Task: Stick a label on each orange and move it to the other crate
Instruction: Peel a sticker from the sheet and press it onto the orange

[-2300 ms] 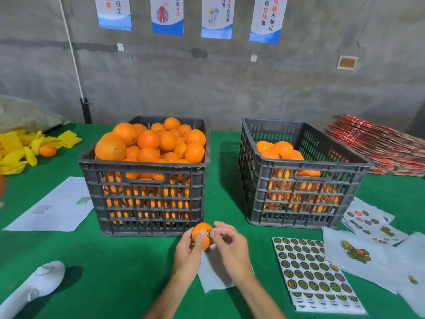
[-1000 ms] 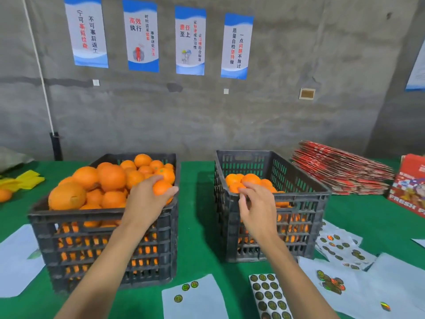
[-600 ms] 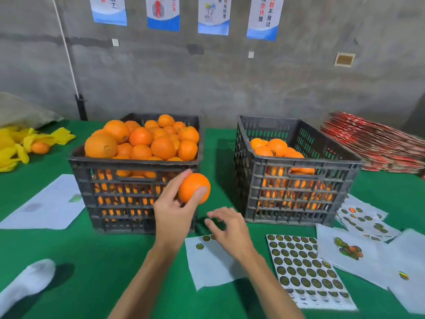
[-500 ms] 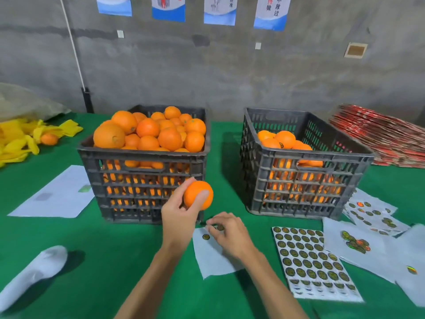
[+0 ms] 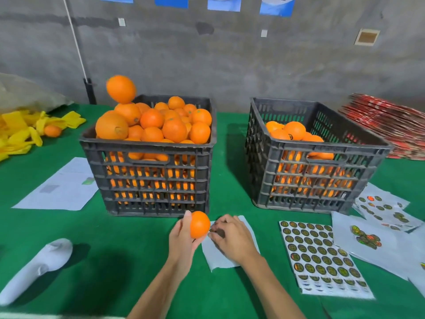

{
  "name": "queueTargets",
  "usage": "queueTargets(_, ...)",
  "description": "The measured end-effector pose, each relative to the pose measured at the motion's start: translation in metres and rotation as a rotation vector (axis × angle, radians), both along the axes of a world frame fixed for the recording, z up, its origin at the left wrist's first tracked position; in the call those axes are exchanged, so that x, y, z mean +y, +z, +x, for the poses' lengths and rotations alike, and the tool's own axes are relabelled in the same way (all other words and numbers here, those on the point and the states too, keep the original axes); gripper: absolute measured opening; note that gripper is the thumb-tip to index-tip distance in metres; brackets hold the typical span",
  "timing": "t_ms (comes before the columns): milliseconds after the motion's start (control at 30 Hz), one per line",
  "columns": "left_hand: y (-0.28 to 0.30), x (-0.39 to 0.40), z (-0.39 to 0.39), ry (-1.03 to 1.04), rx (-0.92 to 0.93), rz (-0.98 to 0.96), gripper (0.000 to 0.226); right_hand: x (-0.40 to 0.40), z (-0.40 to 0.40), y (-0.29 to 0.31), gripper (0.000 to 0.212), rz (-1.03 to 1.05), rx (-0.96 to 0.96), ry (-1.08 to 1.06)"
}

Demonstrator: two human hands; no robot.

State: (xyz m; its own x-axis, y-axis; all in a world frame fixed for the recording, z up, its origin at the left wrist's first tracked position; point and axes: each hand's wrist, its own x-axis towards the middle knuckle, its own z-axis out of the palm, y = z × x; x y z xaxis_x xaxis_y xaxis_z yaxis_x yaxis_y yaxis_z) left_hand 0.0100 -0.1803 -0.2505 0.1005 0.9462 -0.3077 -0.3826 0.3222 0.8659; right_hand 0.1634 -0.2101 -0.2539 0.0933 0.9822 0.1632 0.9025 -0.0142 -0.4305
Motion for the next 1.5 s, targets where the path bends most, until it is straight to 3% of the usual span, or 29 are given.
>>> queueTargets(233, -0.004, -0.002, 0.001, -0.016, 0.094, 0.058, 0.043, 0.005, -0.001, 0.001, 0.025, 0.049, 0.056, -0.077)
queueTargets(333, -0.004, -0.002, 0.001, -0.011, 0.133, 0.071, 0.039, 0.003, -0.004, -0.001, 0.02, 0.096, 0.305, -0.165)
queueTargets(400, -0.006, -0.002, 0.003, -0.017, 0.209, 0.105, 0.04, 0.0, -0.003, 0.003, 0.015, 0.225, 0.502, -0.255)
queueTargets(433, -0.007, -0.002, 0.005, -0.018, 0.255, 0.13, 0.042, -0.001, -0.003, 0.007, 0.013, 0.323, 0.504, -0.259)
queueTargets(500, -0.003, -0.002, 0.01, -0.02, 0.299, 0.154, 0.043, -0.005, -0.006, 0.016, 0.009, 0.476, 0.391, -0.191)
queueTargets(667, 0.028, 0.005, 0.026, -0.11, 0.161, 0.16, 0.044, -0.015, -0.009, 0.033, 0.014, 0.637, 0.034, -0.025)
queueTargets(900, 0.109, 0.017, 0.06, -0.236, 0.179, 0.169, 0.049, -0.026, 0.024, 0.084, 0.052, 0.703, -0.254, -0.007)
queueTargets(1033, 0.167, 0.018, 0.082, -0.316, 0.38, 0.477, 0.042, -0.021, 0.054, 0.129, 0.059, 0.805, -0.269, -0.104)
queueTargets(1167, 0.216, 0.032, 0.088, -0.367, 0.409, 0.784, 0.027, -0.007, 0.096, 0.174, 0.063, 0.83, -0.28, -0.257)
queueTargets(1233, 0.23, 0.048, 0.079, -0.278, 0.558, 0.957, 0.017, 0.0, 0.123, 0.191, 0.062, 0.798, -0.3, -0.354)
queueTargets(1333, 0.243, 0.084, 0.053, -0.047, 0.917, 1.143, 0.029, 0.01, 0.168, 0.207, 0.061, 0.732, -0.332, -0.525)
queueTargets(1400, 0.25, 0.11, 0.032, 0.019, 1.196, 1.109, 0.045, 0.014, 0.191, 0.21, 0.054, 0.658, -0.362, -0.606)
queueTargets(1500, 0.251, 0.145, 0.005, -0.054, 1.473, 0.909, 0.067, 0.021, 0.199, 0.202, 0.045, 0.627, -0.404, -0.601)
